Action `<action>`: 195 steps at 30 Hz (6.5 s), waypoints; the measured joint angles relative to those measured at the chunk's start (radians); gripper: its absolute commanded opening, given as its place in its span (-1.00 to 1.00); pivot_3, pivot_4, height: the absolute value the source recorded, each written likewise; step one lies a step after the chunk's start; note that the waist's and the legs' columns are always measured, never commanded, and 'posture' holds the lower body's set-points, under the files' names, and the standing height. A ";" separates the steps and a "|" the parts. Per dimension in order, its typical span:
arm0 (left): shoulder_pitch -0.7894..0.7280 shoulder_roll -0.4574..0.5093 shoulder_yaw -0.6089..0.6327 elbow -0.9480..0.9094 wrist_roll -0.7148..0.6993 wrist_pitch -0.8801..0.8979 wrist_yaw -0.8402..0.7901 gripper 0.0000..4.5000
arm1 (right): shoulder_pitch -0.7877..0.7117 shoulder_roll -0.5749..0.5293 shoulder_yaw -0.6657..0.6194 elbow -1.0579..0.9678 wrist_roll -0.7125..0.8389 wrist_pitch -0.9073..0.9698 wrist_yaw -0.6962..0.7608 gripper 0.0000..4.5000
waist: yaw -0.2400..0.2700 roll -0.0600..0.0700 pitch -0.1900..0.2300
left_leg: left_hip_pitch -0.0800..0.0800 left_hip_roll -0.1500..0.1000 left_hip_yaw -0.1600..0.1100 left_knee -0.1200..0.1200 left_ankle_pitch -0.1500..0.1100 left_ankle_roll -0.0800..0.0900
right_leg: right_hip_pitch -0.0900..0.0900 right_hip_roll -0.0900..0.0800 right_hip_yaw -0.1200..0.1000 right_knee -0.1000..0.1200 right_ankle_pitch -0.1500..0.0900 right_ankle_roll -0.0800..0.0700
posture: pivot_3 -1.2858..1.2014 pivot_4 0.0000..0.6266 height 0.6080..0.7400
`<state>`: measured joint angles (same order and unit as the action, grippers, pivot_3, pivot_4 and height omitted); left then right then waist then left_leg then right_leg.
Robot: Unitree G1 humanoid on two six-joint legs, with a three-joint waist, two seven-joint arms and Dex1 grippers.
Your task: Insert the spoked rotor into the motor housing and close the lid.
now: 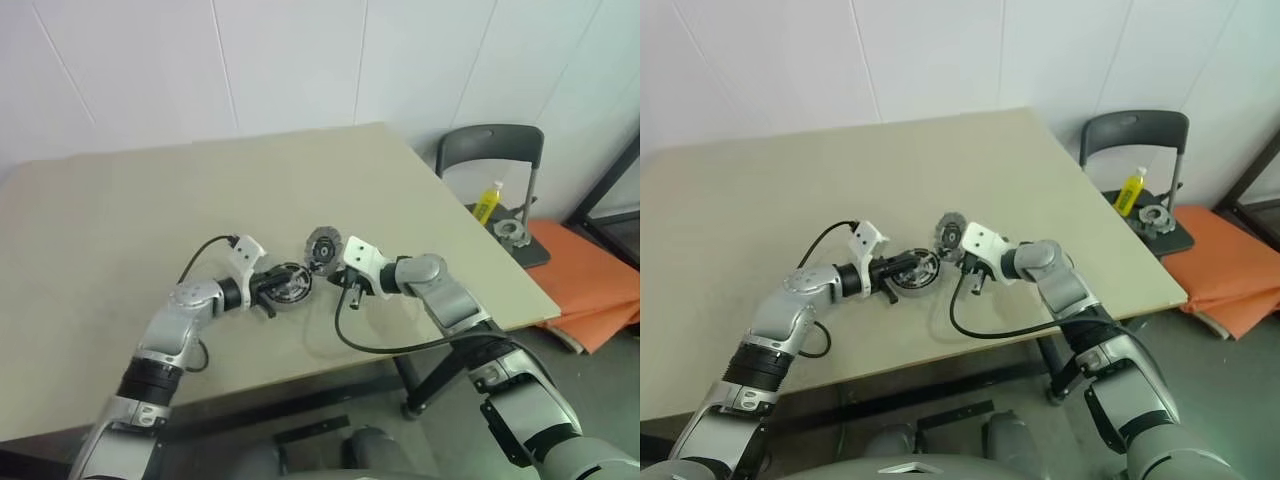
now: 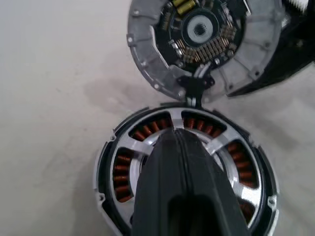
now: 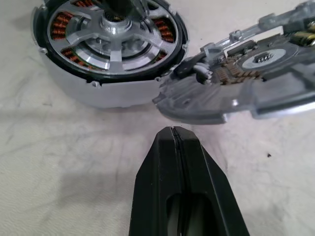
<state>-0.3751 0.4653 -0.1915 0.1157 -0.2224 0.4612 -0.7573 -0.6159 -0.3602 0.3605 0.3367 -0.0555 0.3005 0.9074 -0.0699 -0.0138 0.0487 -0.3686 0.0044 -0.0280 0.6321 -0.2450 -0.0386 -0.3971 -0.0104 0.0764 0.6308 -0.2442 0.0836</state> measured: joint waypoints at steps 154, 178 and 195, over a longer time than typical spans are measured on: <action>0.350 0.004 0.264 -0.224 -0.231 -0.289 -0.127 -0.99 | -0.135 0.043 0.133 0.229 -0.499 -0.323 -0.408 -1.00 | -0.001 0.001 -0.002 | -0.004 0.002 0.002 0.000 0.000 0.001 | -0.006 0.001 0.002 0.003 0.000 -0.004 | 0.03 -1.00 1.00; 0.332 0.002 0.244 -0.199 -0.222 -0.290 -0.125 -0.99 | -0.088 0.267 -0.136 -0.092 0.120 0.341 -0.157 -1.00 | -0.002 0.001 -0.002 | -0.004 0.003 0.001 0.000 0.000 0.001 | -0.007 0.001 0.001 0.003 0.000 -0.004 | 0.03 -1.00 1.00; 0.293 0.153 0.319 -0.207 -0.343 -0.116 -0.224 -0.99 | -0.028 0.303 -0.095 -0.095 0.141 0.449 -0.263 -1.00 | -0.006 0.001 -0.002 | -0.005 0.003 0.001 0.000 0.000 0.001 | -0.008 0.001 0.001 0.003 -0.002 0.000 | 0.03 -1.00 1.00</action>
<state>-0.0824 0.6188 0.1279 -0.0913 -0.5650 0.3454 -0.9817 -0.6437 -0.0575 0.2652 0.2414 0.0859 0.7494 0.6447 -0.0758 -0.0125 0.0467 -0.3732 0.0071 -0.0267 0.6320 -0.2454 -0.0380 -0.4053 -0.0094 0.0772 0.6338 -0.2465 0.0833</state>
